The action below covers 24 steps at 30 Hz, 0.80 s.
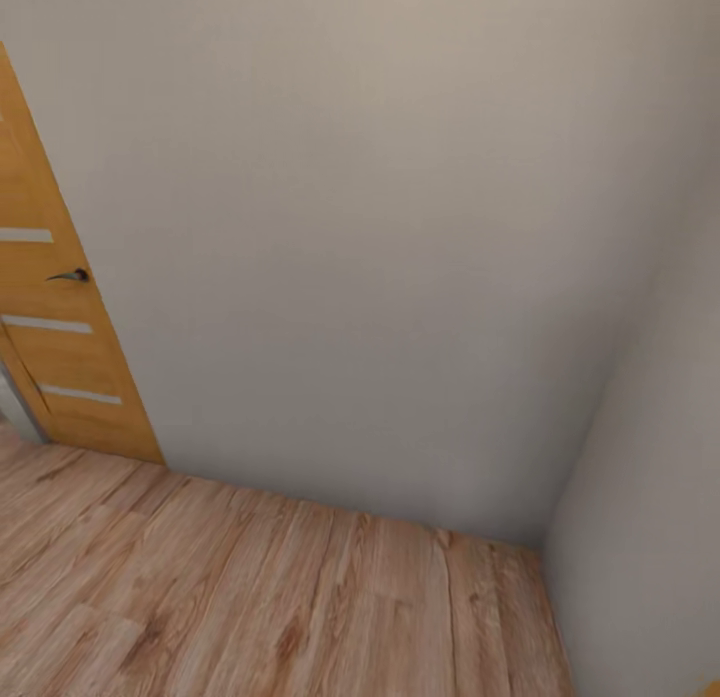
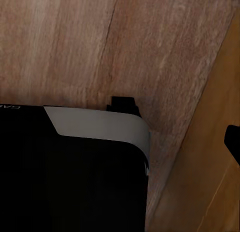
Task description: Move the two storage containers from the living room to the garage. In the garage, place one container on the floor and stack the other container on top of it (either order is fine).
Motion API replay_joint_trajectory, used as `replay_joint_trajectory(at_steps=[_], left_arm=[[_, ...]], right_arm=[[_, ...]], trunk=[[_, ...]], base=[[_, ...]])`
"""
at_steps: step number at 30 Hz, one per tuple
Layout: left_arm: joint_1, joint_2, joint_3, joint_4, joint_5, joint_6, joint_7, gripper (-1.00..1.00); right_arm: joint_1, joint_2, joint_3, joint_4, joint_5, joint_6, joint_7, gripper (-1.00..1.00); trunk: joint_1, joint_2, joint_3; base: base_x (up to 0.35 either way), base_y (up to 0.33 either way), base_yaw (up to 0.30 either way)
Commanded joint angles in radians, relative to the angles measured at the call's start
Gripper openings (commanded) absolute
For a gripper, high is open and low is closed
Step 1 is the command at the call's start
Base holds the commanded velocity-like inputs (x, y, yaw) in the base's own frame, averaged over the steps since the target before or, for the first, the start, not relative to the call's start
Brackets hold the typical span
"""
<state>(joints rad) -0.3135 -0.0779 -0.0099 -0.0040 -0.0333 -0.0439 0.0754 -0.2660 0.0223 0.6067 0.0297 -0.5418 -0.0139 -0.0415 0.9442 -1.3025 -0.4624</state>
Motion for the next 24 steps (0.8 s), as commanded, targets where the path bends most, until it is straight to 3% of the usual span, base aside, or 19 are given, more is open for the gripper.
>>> replay_joint_trajectory(at_steps=[1,24], left_arm=[[-0.001,0.0,-0.001,0.001,-0.004,-0.004,0.004,1.0],[-0.001,0.0,-0.001,0.001,-0.003,-0.004,0.004,1.0]], right_arm=[[-0.001,0.001,0.008,0.002,-0.008,-0.001,-0.001,1.0],[-0.001,0.0,0.008,0.002,-0.007,-0.006,-0.003,1.0]], trunk=[[0.0,-0.001,-0.001],[0.0,-0.001,-0.001]], base=[[0.079,0.0,0.27],[0.006,0.0,0.27]])
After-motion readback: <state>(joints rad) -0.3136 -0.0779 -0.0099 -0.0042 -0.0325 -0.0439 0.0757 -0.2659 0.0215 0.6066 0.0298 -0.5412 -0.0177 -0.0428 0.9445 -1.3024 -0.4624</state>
